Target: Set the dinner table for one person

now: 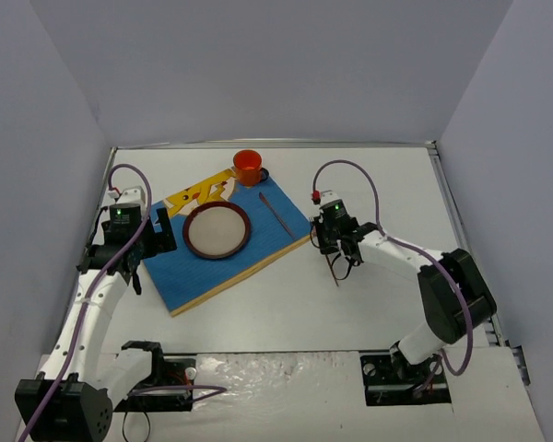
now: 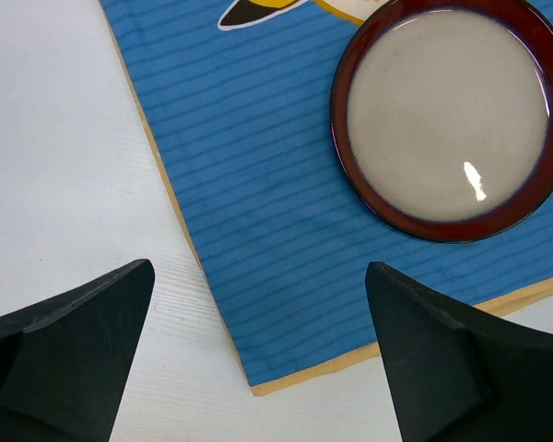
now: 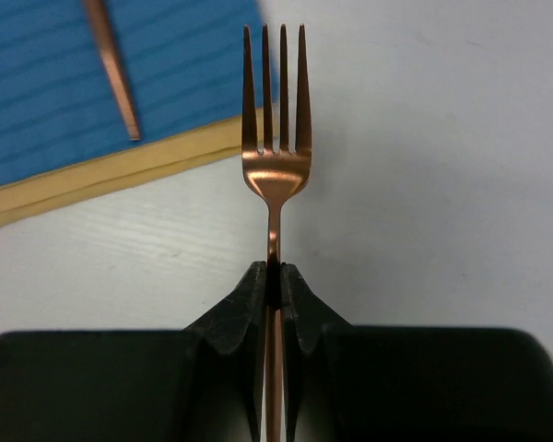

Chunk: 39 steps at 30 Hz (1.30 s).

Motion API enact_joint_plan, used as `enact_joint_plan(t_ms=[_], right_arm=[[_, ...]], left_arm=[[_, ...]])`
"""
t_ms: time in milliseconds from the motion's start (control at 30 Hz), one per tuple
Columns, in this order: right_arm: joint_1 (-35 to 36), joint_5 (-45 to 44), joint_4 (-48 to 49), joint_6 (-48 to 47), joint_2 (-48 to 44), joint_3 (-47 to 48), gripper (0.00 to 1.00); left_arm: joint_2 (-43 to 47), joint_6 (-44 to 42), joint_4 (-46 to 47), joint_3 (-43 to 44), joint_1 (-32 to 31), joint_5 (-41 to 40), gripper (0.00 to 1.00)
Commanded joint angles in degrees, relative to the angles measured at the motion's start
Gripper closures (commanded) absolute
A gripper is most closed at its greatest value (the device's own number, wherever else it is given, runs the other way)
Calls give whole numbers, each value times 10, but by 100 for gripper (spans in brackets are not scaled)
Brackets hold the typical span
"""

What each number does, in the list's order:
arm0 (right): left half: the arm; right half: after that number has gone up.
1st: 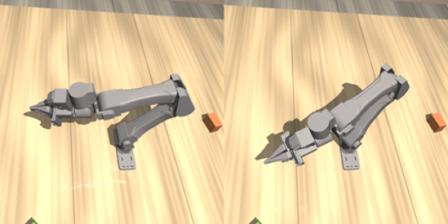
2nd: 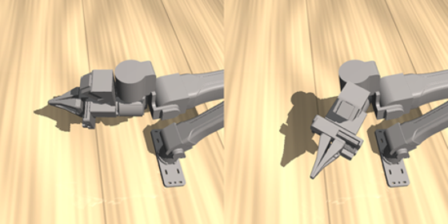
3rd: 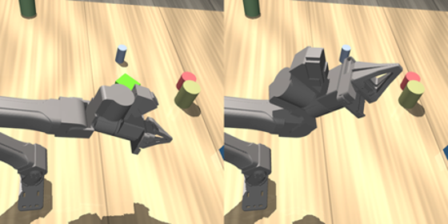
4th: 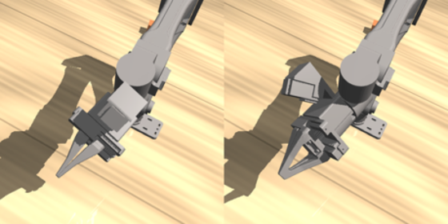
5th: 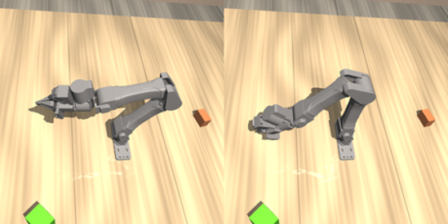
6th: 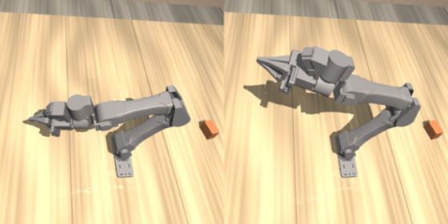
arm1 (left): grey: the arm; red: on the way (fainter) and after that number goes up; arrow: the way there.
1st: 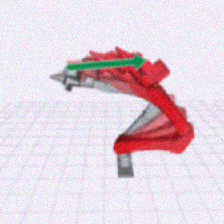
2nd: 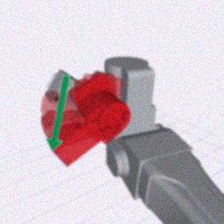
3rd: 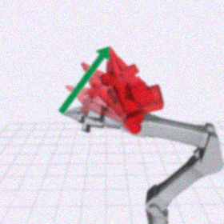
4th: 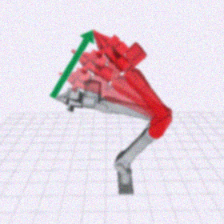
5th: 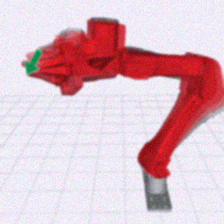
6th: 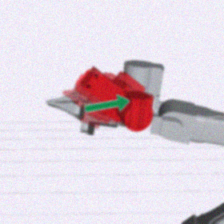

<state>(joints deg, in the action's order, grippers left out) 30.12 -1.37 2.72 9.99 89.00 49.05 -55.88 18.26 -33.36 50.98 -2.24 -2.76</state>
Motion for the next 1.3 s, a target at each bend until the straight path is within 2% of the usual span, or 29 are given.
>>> enact_joint_plan(t_ms=[0, 133, 400, 633, 700, 833, 1033, 1167, 1267], right_arm=[[66, -42, 23, 74, -68, -3, 100], [115, -41, 52, 115, -53, 11, 100], [191, -33, 59, 172, 59, 72, 100], [217, -31, 60, 184, 103, 76, 100], [217, -30, 61, 184, 107, 73, 97], [218, -28, 69, 181, 94, 62, 82], [216, -48, 64, 164, 40, 43, 47], [198, -106, 15, 145, -47, 22, 32], [161, -132, -11, 144, -119, -8, 25]], left_arm=[[-1, 8, 19, 15, -2, 5, 3], [-3, 12, 19, 15, -2, 7, 3], [-1, 39, 16, 20, -24, 8, 3], [-10, 103, 14, 36, -131, -46, 3], [-20, 129, 23, 38, -168, -61, 3], [-42, 173, 39, 41, -238, -104, 3], [-103, 246, 60, 69, -356, -173, 3], [-157, 295, 51, 103, -423, -230, 3], [-202, 334, 31, 135, -457, -256, 3]])
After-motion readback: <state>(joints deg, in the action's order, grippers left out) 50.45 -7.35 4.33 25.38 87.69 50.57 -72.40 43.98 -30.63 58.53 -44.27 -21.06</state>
